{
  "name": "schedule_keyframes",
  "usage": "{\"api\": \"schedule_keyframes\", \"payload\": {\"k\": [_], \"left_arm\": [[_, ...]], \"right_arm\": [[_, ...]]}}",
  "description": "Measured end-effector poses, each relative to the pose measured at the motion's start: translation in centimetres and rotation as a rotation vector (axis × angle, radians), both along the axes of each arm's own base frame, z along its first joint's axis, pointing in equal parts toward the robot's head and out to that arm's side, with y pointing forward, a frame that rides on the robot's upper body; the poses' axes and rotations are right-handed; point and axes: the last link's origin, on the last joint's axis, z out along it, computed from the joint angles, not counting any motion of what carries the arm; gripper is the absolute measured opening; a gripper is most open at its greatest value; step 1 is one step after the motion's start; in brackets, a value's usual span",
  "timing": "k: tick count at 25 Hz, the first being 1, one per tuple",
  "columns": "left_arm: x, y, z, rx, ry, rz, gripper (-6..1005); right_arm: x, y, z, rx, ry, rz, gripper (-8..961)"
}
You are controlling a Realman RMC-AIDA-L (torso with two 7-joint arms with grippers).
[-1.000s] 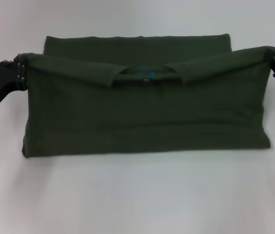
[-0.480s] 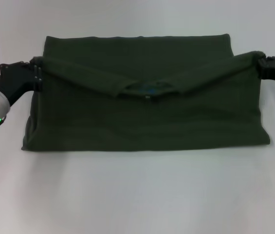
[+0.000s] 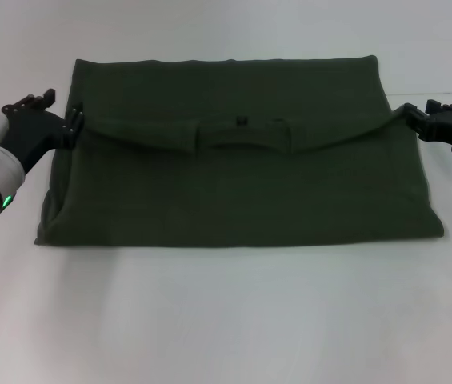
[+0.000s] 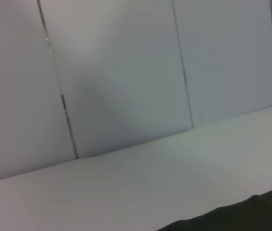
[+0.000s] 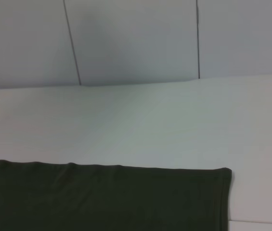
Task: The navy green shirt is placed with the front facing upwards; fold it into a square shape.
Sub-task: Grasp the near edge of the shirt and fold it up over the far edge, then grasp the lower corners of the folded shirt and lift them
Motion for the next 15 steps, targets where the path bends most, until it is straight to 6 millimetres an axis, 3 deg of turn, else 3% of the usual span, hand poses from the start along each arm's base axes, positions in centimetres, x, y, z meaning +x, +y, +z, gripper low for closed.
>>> {"api": "schedule_keyframes", "payload": {"k": [3,7,15], "left_arm": [[-0.39,-0.17,0.24,0.016,-0.017,0.016,466],[-0.55,-0.26,0.41,0.030,-0.031,0.022,514],[-0.86,-0.70,0.71,0.100,-0.137,0.060,596]], "right_arm": [[0.13,-0.05,0.02,0.003,0.000,-0.006,451],[0.04,-0.09,0.22,0.007,0.009,0.003,596],[-0.35,-0.70,-0.10,-0.033,0.057,0.028,627]]}}
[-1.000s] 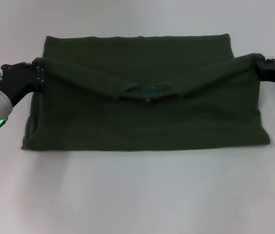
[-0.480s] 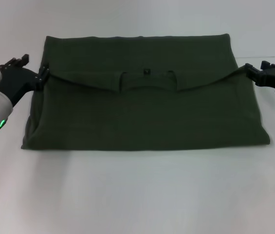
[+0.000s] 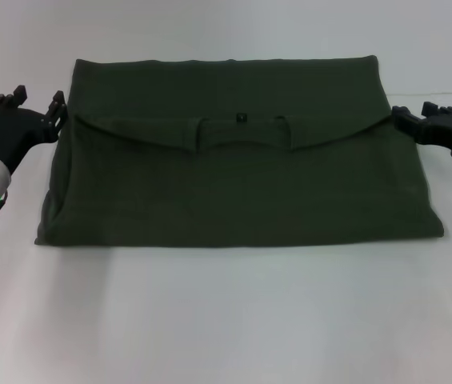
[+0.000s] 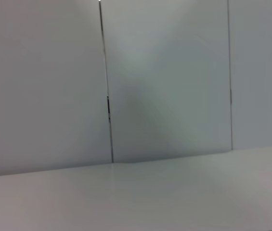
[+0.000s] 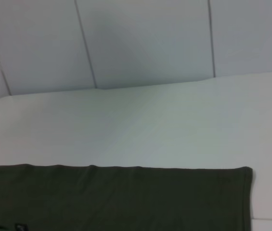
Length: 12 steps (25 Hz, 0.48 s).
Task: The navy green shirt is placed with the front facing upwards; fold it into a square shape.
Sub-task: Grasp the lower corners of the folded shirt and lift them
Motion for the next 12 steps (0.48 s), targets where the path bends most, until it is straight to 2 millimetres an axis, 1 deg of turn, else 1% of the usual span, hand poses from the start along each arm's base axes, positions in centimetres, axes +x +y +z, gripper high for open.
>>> {"api": "schedule_keyframes", "payload": {"k": [3,4,5,6,8,10,12], "left_arm": [[-0.7,-0.3,0.4,-0.007,-0.065,0.022,595],[-1.4,-0.5,1.4,-0.017,-0.130,0.025,595],[-1.6,-0.8,2.0,-0.034,-0.172,0.009,594],[-1.6,-0.8,2.0,-0.034,-0.172,0.009,593],[-1.8,-1.1,3.0,-0.064,-0.219,-0.021,593],[-1.6,-1.5,4.2,-0.129,-0.268,-0.065,591],[-1.3,-2.3,5.2,-0.250,-0.283,-0.098,590]], "right_arm": [[0.3,-0.8,0.1,-0.010,0.025,0.011,639],[0.4,-1.1,0.2,-0.012,0.034,0.014,639],[0.6,-1.5,0.2,-0.015,0.046,0.017,639],[0.7,-1.7,0.3,-0.015,0.054,0.025,640],[0.8,-2.2,0.5,-0.018,0.064,0.039,640],[0.7,-2.7,0.6,-0.029,0.077,0.063,640],[0.5,-3.1,0.4,-0.048,0.094,0.090,640]]}}
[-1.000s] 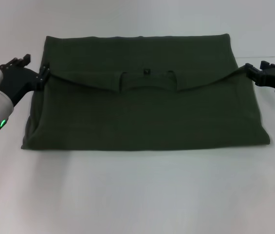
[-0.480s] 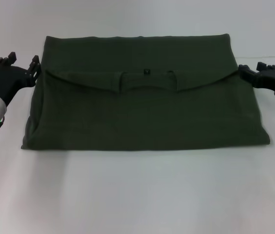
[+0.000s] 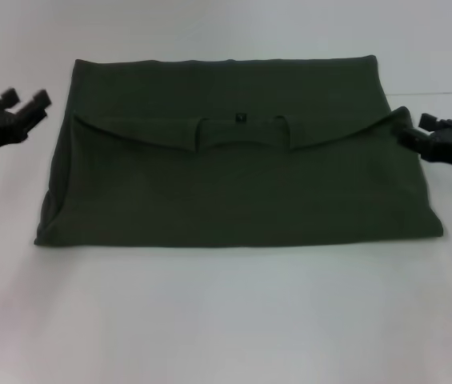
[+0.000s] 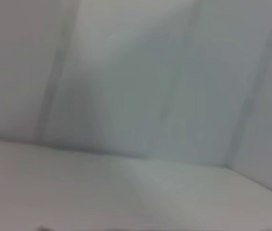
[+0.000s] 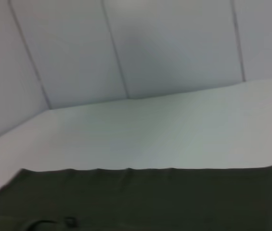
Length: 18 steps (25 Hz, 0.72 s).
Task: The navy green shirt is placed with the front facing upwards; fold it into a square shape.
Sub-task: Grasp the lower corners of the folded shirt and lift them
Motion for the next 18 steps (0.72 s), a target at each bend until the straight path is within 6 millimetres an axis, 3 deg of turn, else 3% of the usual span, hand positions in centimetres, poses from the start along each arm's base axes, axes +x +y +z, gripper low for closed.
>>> {"api": "schedule_keyframes", "payload": {"k": [5,10,18], "left_arm": [[0.2,-2.5,1.5,-0.330,0.044,-0.010,589],[-0.5,-3.0,1.3,-0.482,0.154,0.073,588],[-1.2,-2.3,-0.4,-0.521,0.272,0.156,586]], "right_arm": [[-0.5,-1.3,-0.3,-0.044,0.034,0.069,641],[-0.8,-2.2,-0.4,-0.068,0.063,0.110,641],[-1.1,-2.4,-0.6,-0.083,0.076,0.131,640]]}}
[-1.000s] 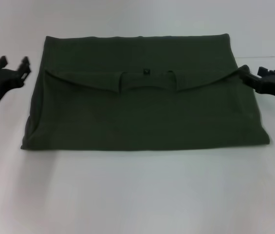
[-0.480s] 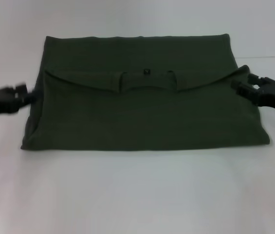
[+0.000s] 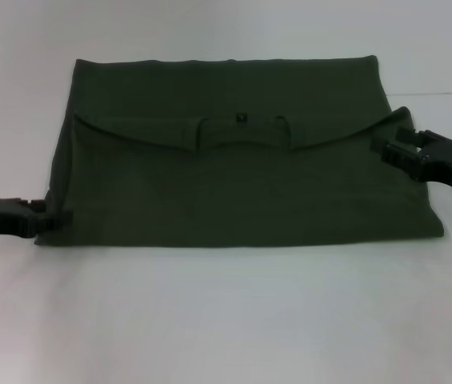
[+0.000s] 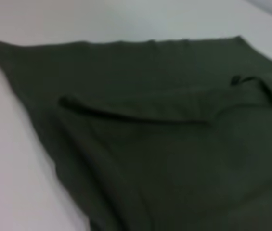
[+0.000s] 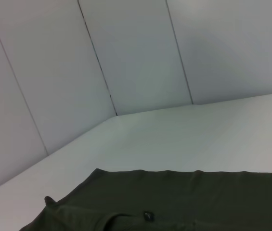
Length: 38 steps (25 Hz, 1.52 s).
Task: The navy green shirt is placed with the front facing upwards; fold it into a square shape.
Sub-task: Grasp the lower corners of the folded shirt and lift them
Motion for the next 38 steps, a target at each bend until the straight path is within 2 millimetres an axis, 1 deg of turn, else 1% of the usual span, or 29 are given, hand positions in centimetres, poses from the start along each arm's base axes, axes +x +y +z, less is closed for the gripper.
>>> {"api": "schedule_keyframes", "payload": {"k": [6,24,30,34,36,38], "left_arm": [[-0.4,0.1,-1.2,-0.044,0.088,0.024,581],[-0.4,0.0,-1.6,-0.083,0.128,0.007,511],[-0.4,0.1,-1.5,-0.076,0.135,-0.005,276],[-0.4,0.1,-1.4,-0.068,0.138,-0.012,98],[-0.5,0.0,-1.3,-0.068,0.142,-0.028,80],[-0.6,-0.3,-1.2,-0.072,0.142,-0.050,62]], "right_arm": [[-0.3,-0.2,-0.1,-0.011,0.011,0.018,638],[-0.3,-0.2,-0.1,-0.012,0.016,0.016,624],[-0.2,-0.5,-0.1,-0.015,0.021,0.018,625],[0.6,-1.1,0.5,-0.008,0.018,0.006,625],[1.3,-1.6,1.0,0.001,0.007,-0.006,625],[2.5,-2.6,1.6,0.015,-0.011,-0.034,627]]}}
